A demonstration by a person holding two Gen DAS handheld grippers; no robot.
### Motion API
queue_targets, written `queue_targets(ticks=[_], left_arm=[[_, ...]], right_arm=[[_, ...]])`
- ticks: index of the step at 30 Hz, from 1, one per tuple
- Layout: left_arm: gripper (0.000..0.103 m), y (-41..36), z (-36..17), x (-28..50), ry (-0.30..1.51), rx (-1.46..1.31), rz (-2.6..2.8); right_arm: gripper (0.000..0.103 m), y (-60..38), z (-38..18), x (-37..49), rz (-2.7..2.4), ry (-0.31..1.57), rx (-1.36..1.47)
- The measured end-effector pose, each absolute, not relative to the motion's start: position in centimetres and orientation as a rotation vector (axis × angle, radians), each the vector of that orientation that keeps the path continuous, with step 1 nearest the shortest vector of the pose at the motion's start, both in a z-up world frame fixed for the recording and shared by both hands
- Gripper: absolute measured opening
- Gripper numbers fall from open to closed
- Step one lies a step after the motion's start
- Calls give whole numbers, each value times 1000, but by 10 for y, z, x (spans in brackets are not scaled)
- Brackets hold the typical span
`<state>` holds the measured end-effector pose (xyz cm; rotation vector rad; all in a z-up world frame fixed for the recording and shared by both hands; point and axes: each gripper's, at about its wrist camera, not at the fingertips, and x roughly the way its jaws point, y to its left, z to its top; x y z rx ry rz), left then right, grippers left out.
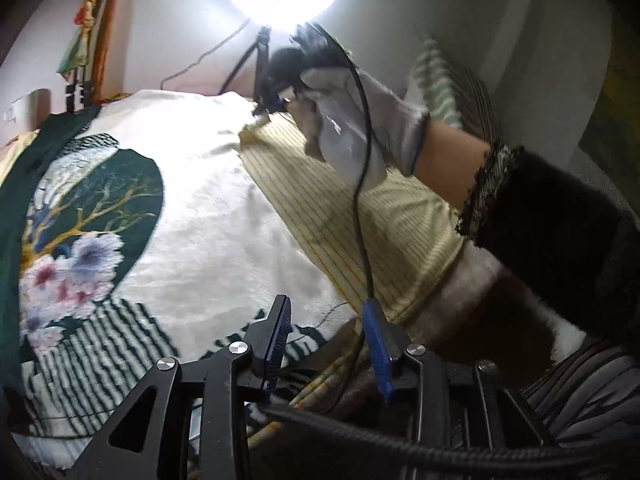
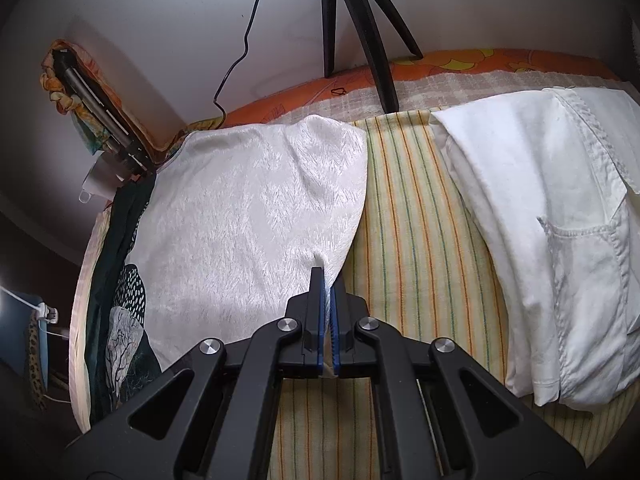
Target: Fold small clothes
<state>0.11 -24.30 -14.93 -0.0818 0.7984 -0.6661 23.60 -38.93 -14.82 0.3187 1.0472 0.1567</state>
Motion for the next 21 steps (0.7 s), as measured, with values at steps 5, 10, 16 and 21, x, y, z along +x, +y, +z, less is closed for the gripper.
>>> queue_targets(ticks=[5, 10, 16, 21], left_arm=[[34, -238, -152, 1, 781, -23, -596], [26, -246, -162, 9, 781, 30, -552], [29, -269, -171, 7, 803, 92, -603], [39, -265, -166, 6, 820, 22, -642]], right_arm=[[4, -391, -146, 234, 163, 1043, 315], [4, -390, -140, 231, 170, 1031, 316], [4, -389, -135, 231, 176, 1020, 317], [4, -389, -133, 230, 183, 1014, 317]])
